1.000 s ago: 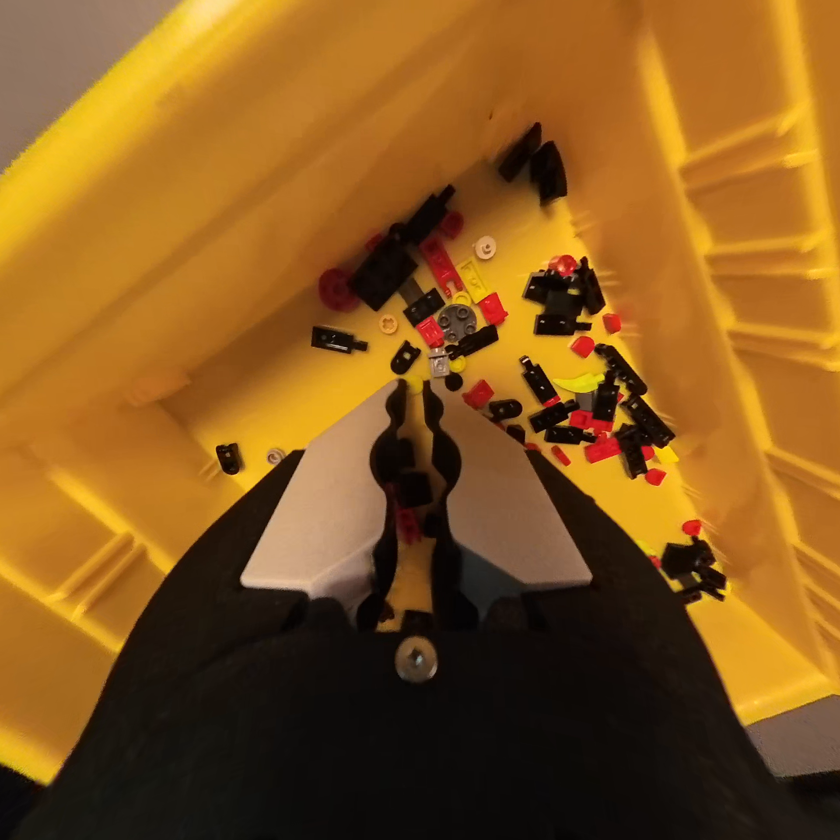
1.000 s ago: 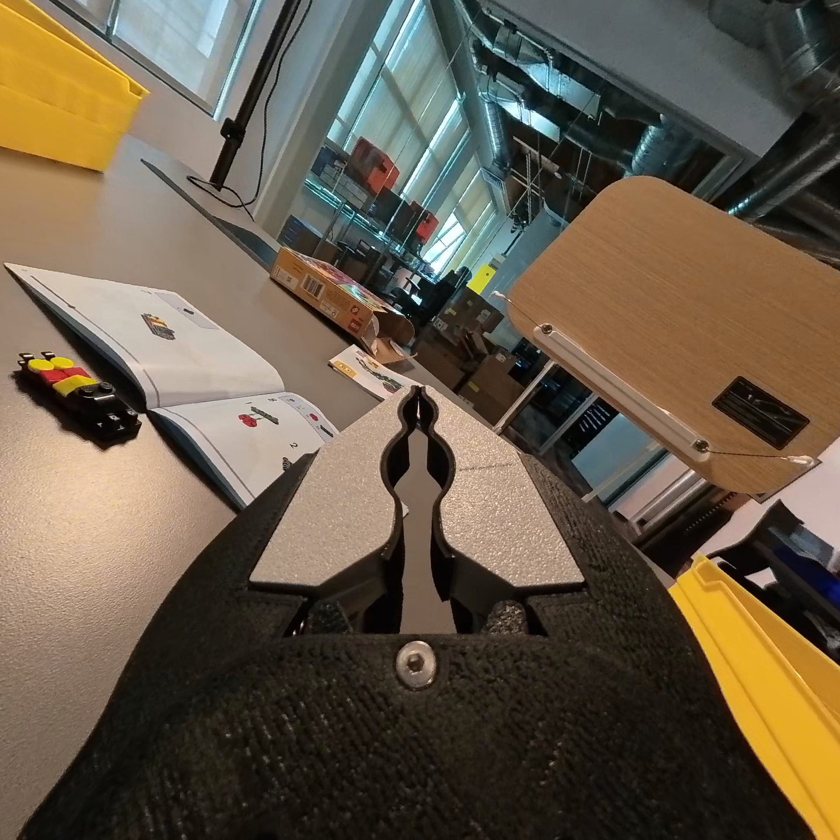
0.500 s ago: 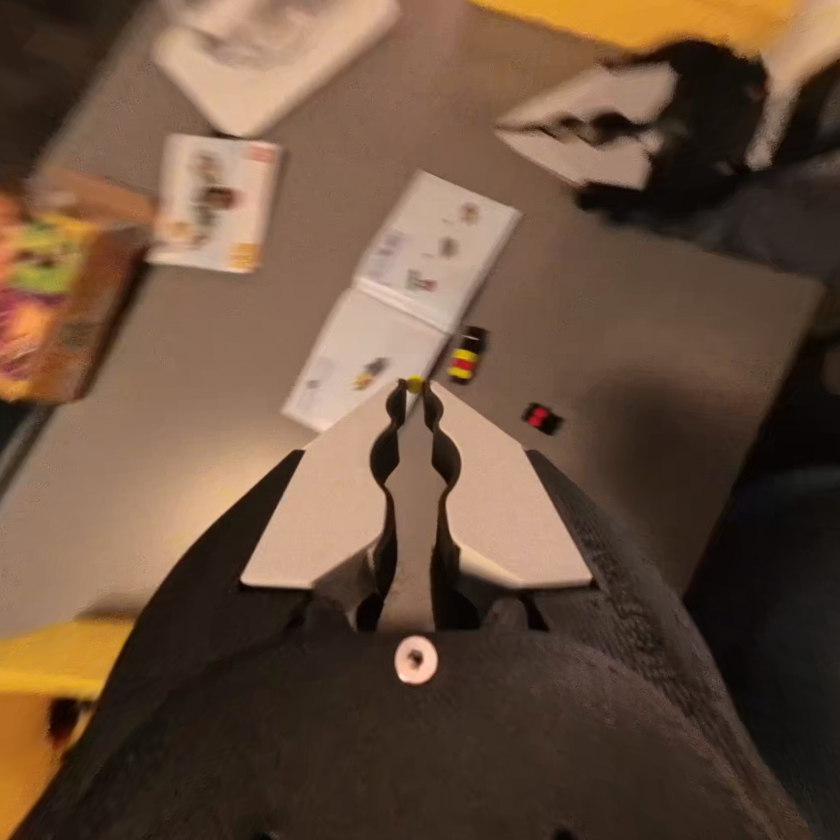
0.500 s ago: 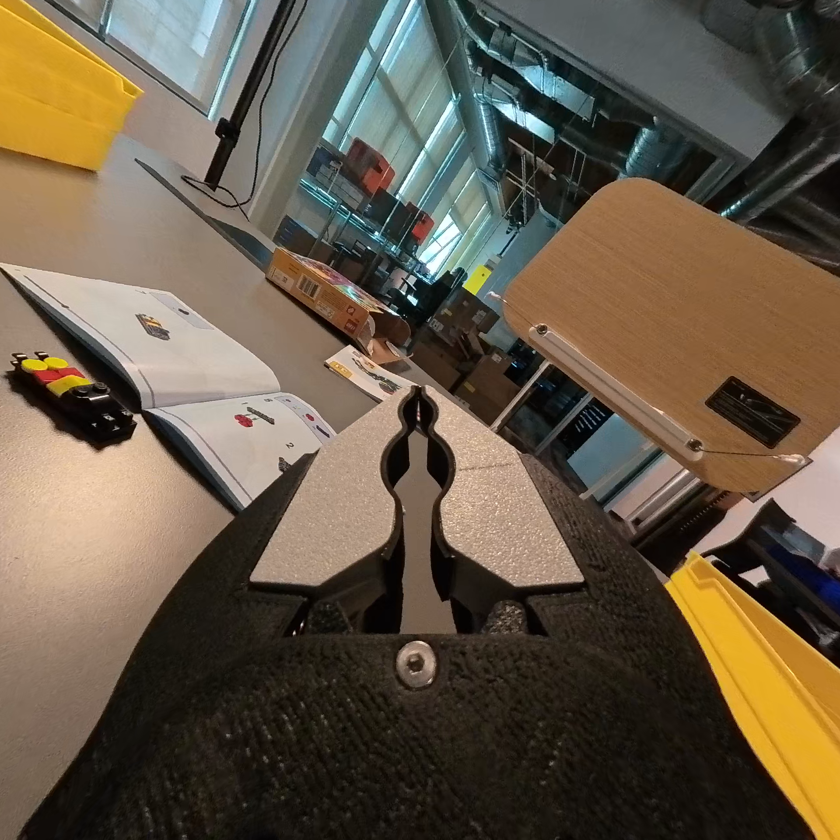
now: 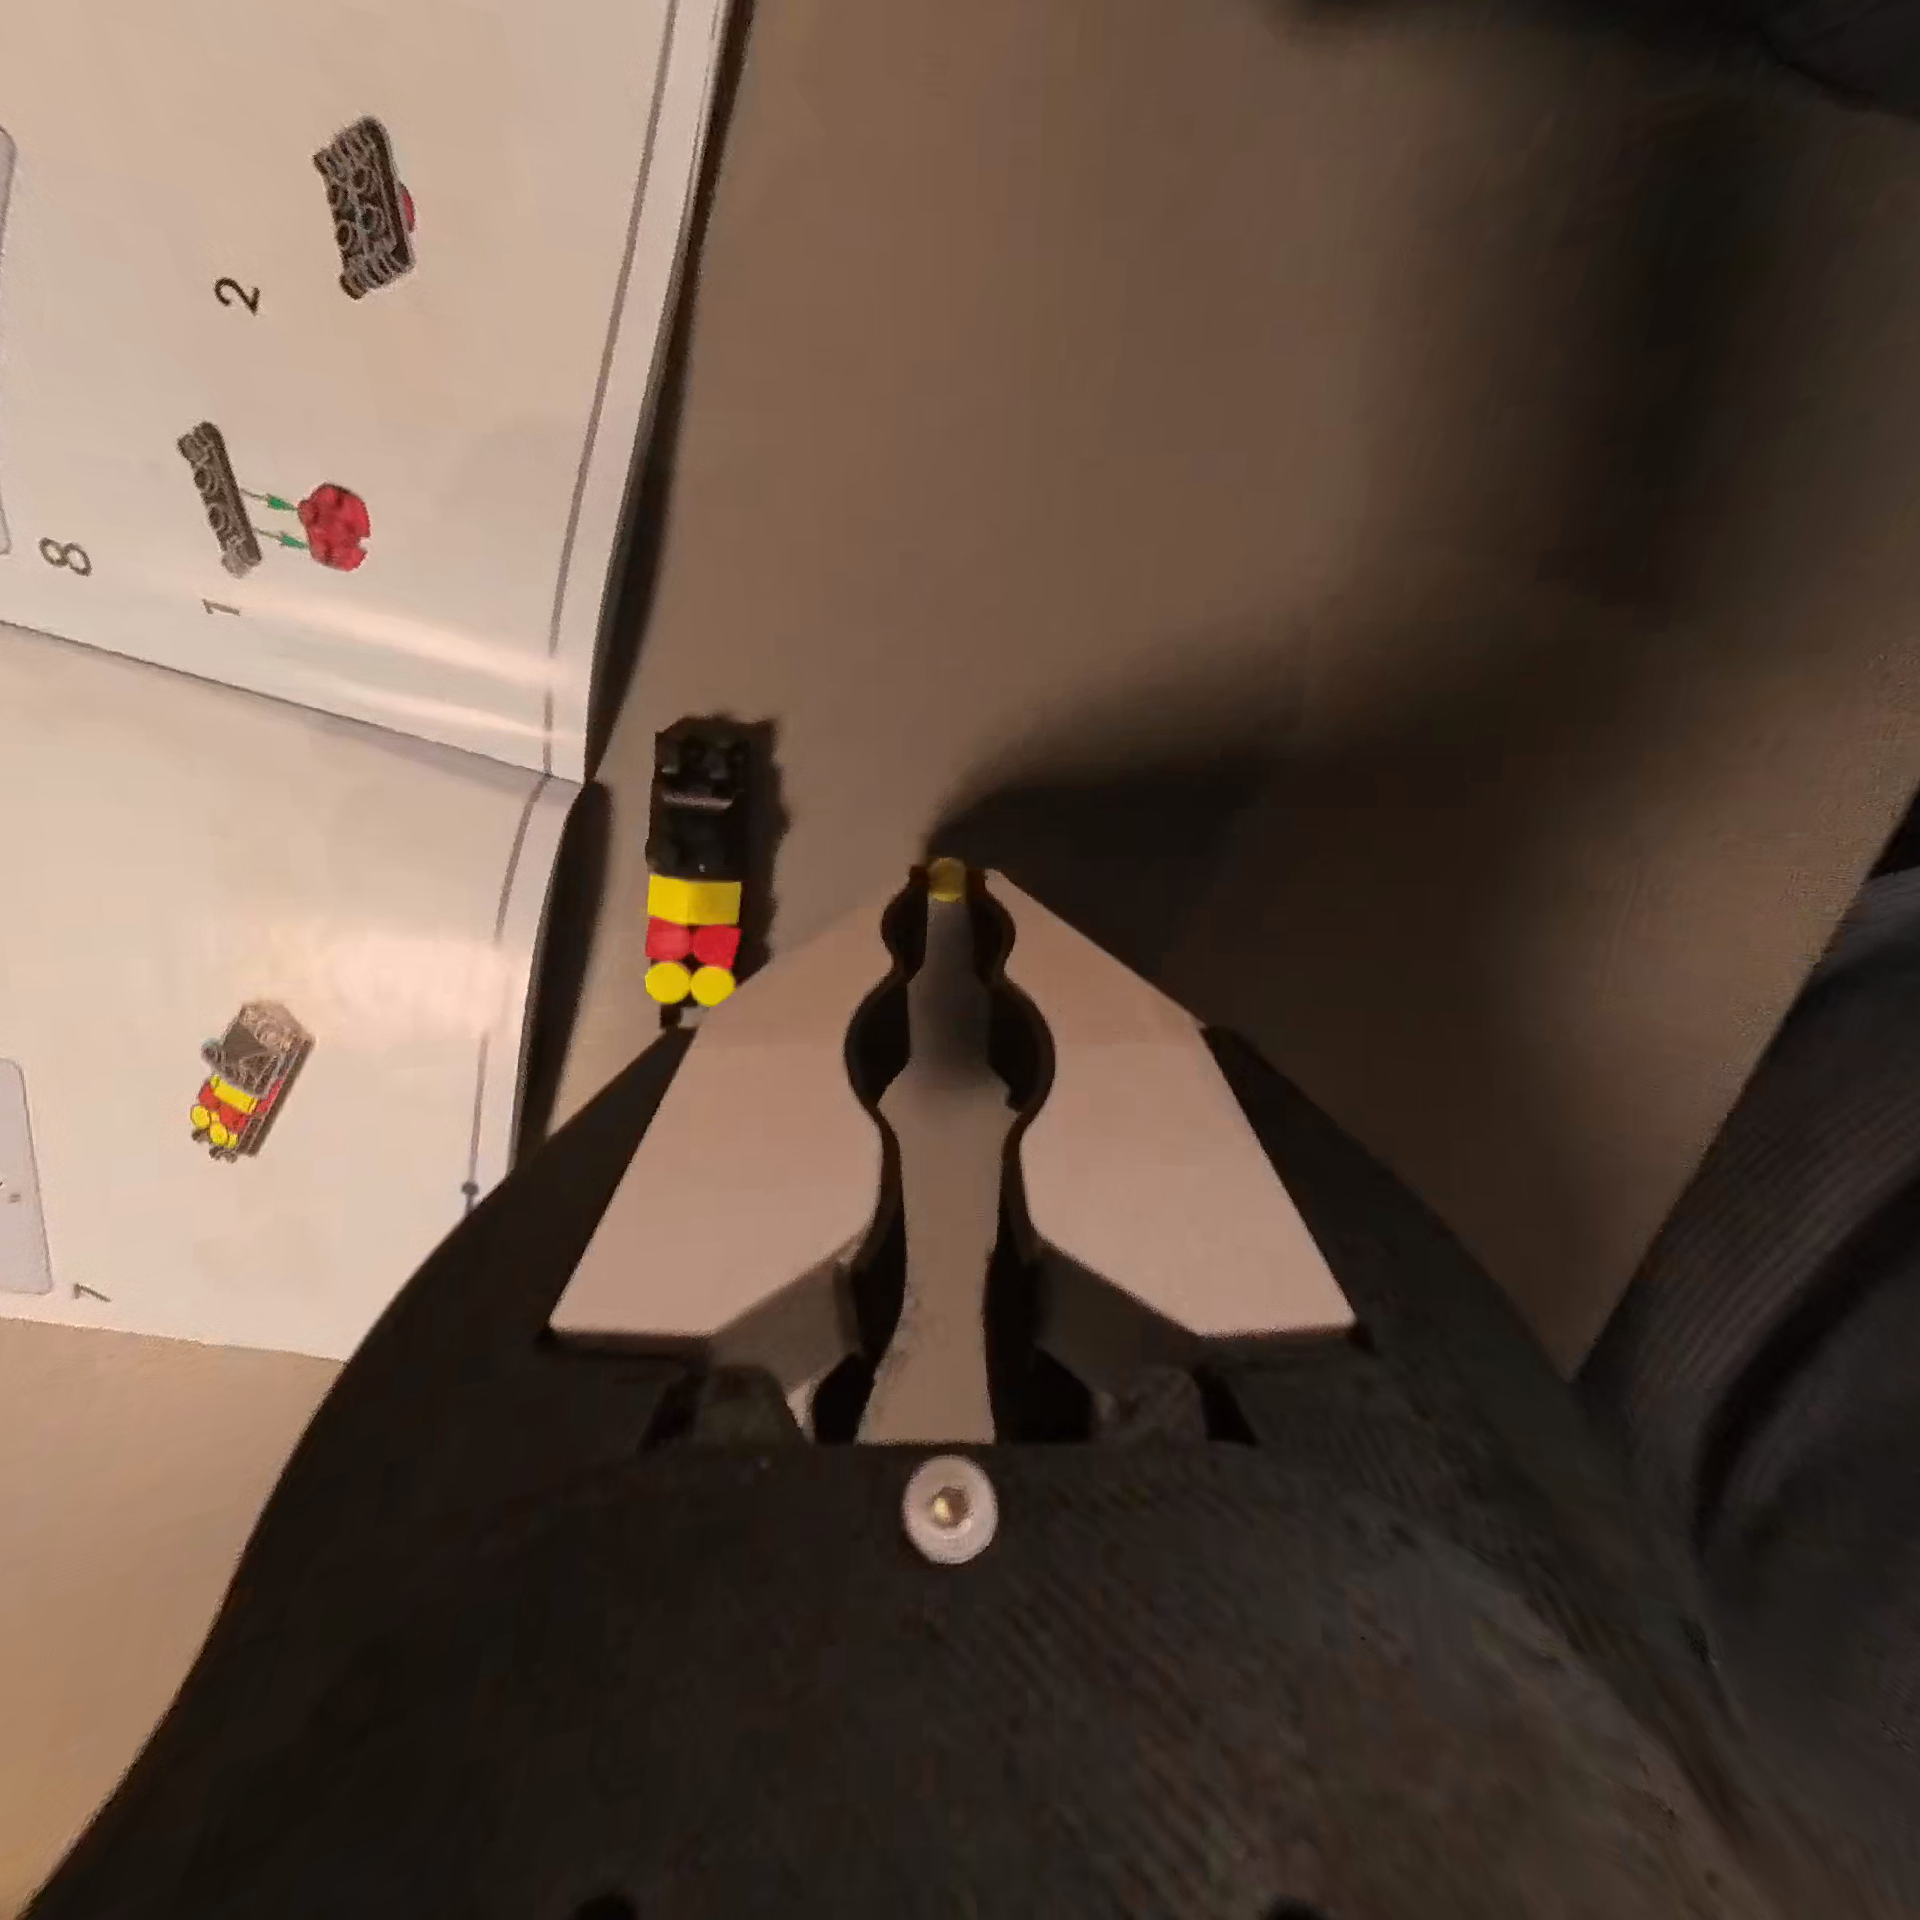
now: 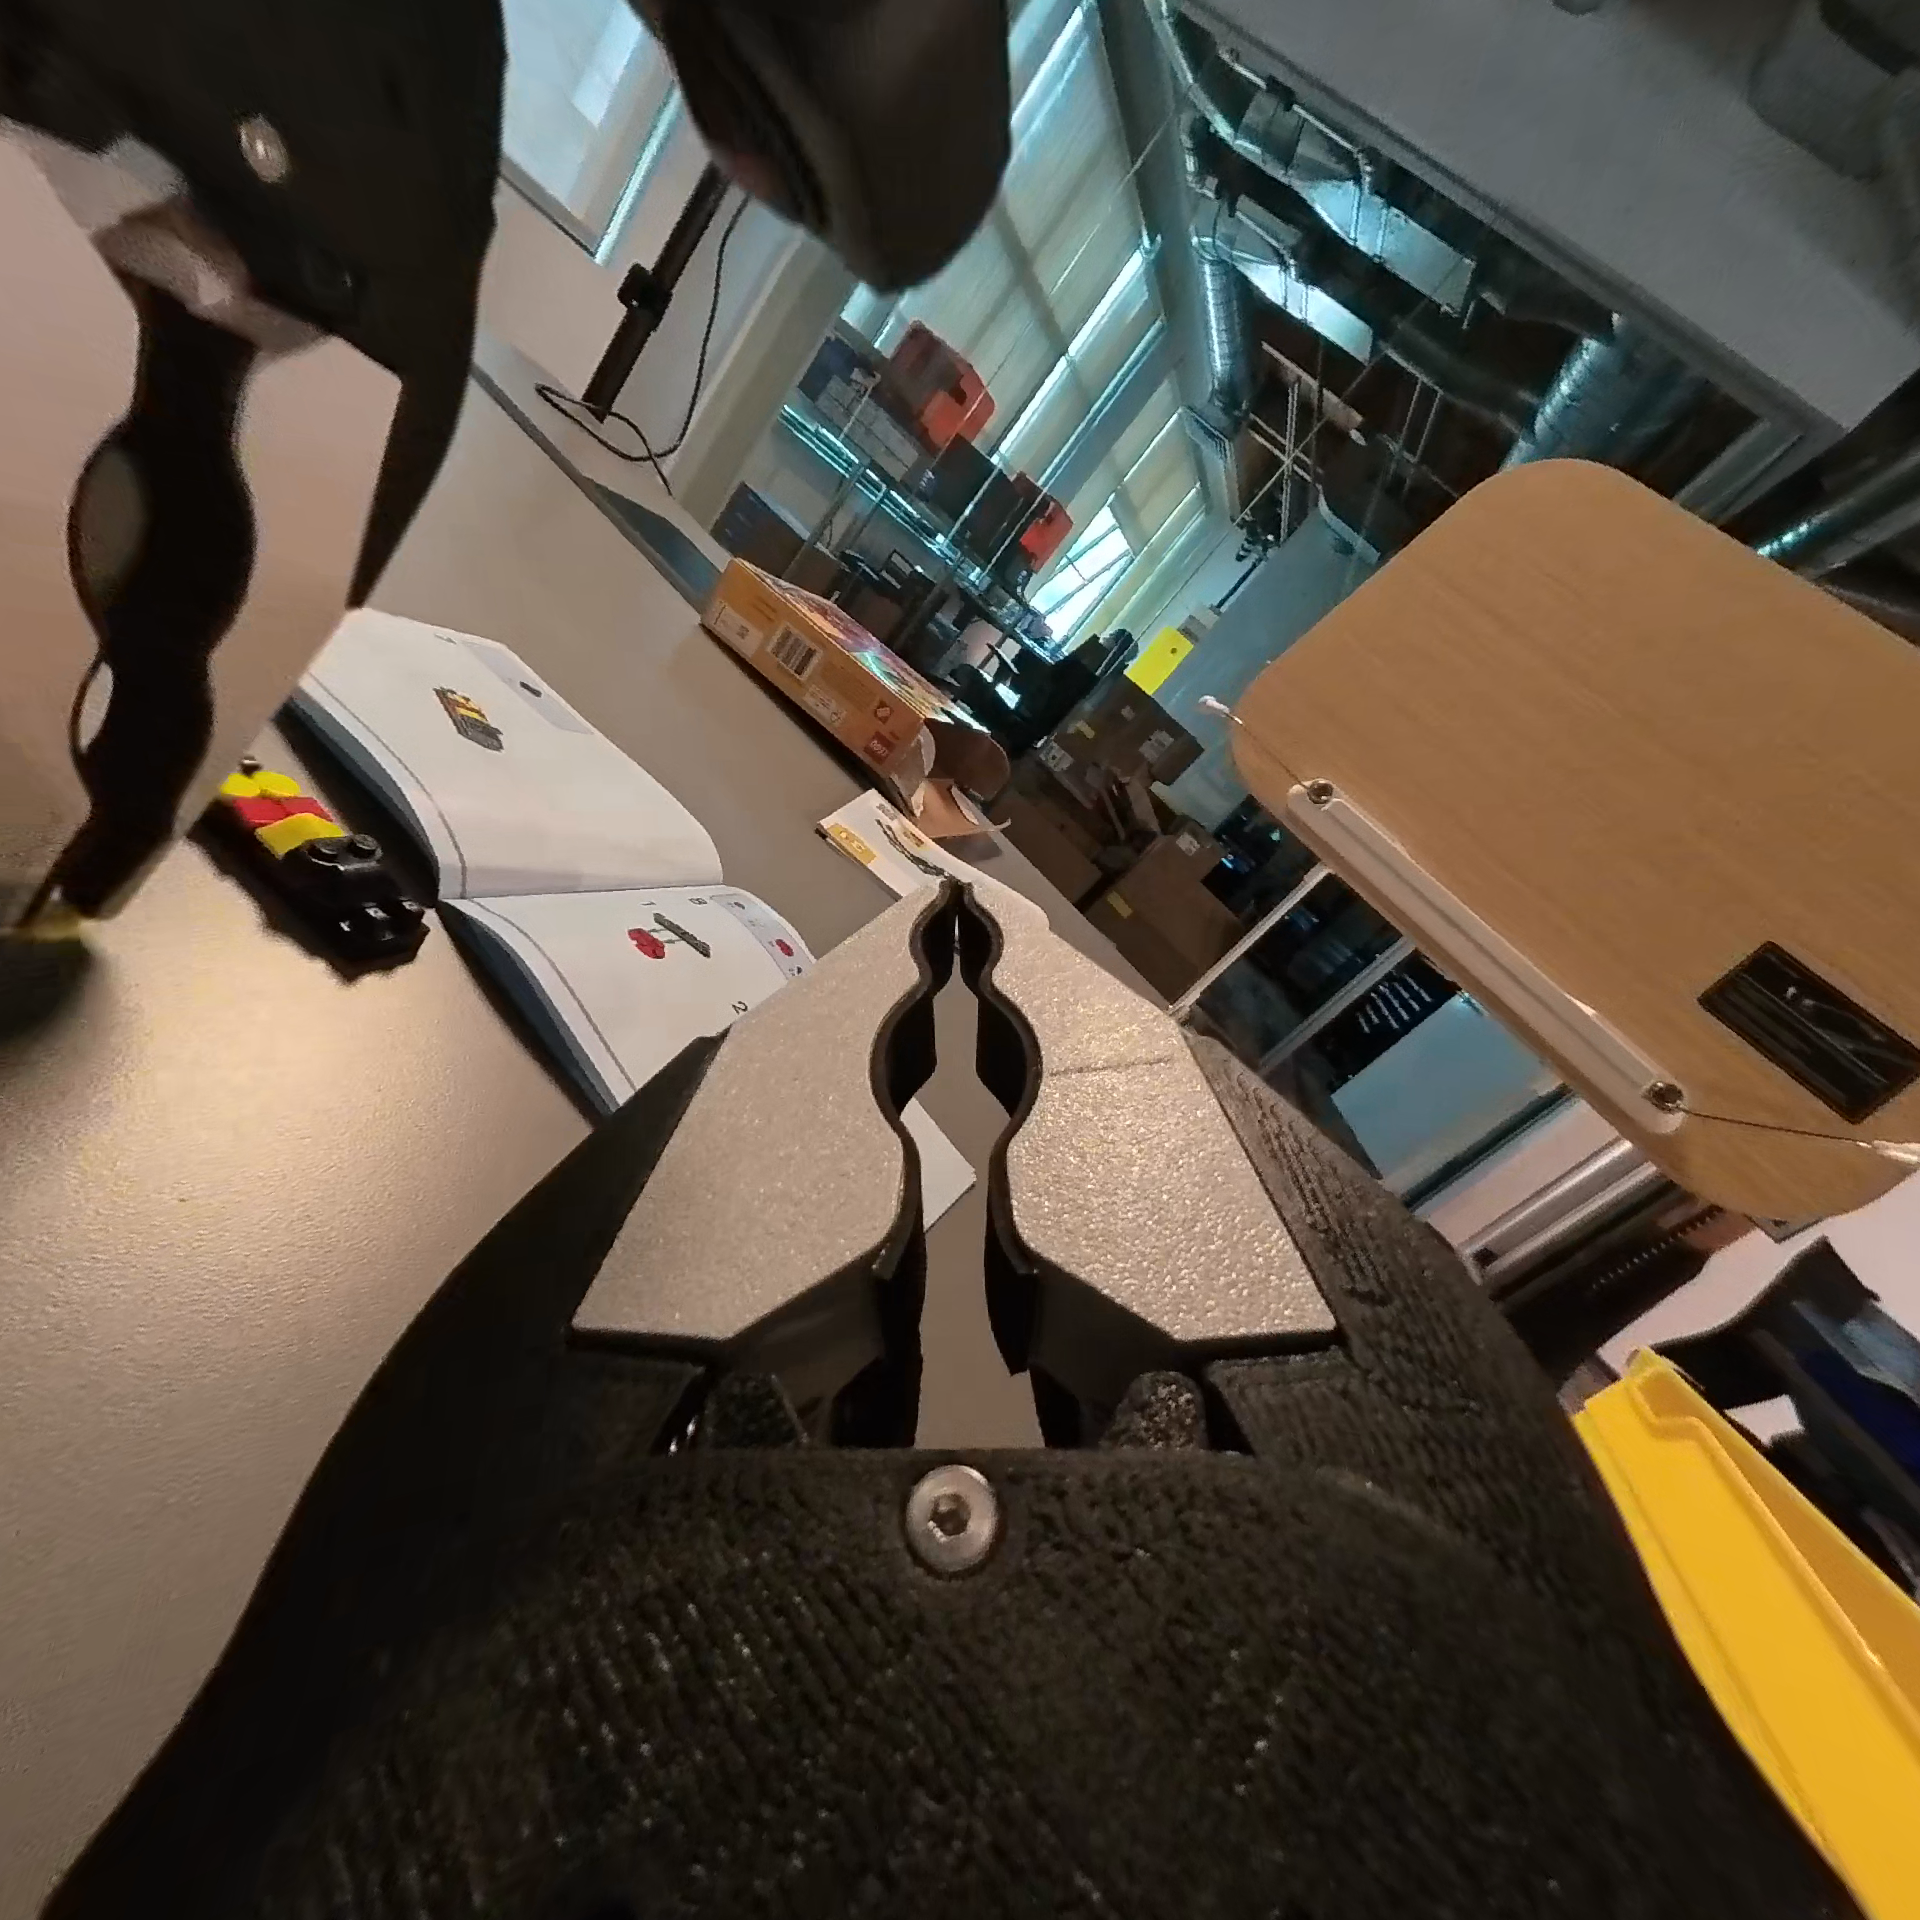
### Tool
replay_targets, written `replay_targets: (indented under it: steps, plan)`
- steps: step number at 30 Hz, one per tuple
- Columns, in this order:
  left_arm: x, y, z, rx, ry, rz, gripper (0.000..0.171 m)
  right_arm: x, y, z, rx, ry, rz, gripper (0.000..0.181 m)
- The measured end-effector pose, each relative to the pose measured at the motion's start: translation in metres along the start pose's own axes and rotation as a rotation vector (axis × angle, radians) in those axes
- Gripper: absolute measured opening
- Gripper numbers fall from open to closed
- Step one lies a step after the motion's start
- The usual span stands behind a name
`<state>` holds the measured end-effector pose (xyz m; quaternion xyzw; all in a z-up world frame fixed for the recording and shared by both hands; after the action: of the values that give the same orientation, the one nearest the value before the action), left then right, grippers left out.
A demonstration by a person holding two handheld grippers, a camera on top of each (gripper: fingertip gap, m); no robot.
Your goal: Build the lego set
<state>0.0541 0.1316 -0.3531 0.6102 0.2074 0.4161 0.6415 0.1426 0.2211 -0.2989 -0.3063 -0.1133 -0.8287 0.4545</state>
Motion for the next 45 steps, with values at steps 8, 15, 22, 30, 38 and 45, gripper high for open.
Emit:
replay_targets:
  steps: [8,15,22,30,38,45]
  plan:
    - [0.007,0.004,0.004,-0.024,-0.023,0.076,0.044,0.001,0.0,-0.002,0.022,-0.015,0.008,0.0]
    - [-0.005,0.041,0.003,-0.107,-0.121,0.544,0.066,0.014,0.001,-0.017,0.157,0.008,0.064,0.004]
    - [-0.063,0.015,0.02,-0.29,-0.331,0.418,0.075,0.035,0.009,-0.058,0.525,-0.061,0.154,0.015]
    - [-0.07,0.008,0.007,-0.271,-0.317,0.438,0.055,0.054,0.027,-0.089,0.91,-0.26,0.097,0.013]
    - [-0.068,0.003,0.012,-0.233,-0.389,0.498,0.03,0.046,0.024,-0.106,1.01,-0.287,-0.078,0.012]
    - [-0.069,0.003,0.012,-0.236,-0.379,0.505,0.031,0.042,0.022,-0.112,1.032,-0.286,-0.151,0.01]
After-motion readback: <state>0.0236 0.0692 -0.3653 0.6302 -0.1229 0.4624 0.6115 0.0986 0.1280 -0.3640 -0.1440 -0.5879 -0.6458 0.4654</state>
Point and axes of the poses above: each gripper's, where its closed fingertips meet, y back along the fingers, x out of its top, z = x × y across the jaws, the point moved 4 cm from there along y, back along the fingers, and after that the axes turned 13 degrees about y, right-handed, at the moved point
